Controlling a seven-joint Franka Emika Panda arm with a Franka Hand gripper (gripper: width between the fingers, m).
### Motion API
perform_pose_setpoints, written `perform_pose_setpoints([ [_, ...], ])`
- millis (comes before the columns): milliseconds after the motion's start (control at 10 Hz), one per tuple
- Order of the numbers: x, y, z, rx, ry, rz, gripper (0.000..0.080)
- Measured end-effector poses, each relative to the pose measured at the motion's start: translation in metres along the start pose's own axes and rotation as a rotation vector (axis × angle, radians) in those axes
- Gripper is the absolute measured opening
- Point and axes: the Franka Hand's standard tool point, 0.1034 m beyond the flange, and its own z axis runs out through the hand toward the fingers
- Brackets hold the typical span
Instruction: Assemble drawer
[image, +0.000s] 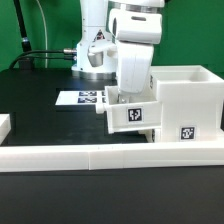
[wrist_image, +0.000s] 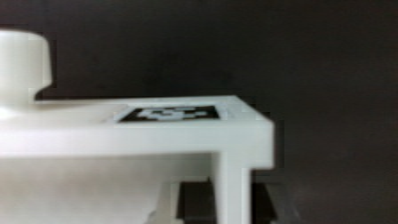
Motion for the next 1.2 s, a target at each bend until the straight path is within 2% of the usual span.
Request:
perform_pose_setpoints([
  [800,-0.0008,0.0009,0.0012,-0.005,0.006,-0.007,0.0044],
  [1000,-0.001,0.0006,0.004,-0.022,0.002,-0.074,0.0044],
  [1200,-0.0024,0.0019,0.0043,-0.027,-0.01,-0.103,0.0044],
])
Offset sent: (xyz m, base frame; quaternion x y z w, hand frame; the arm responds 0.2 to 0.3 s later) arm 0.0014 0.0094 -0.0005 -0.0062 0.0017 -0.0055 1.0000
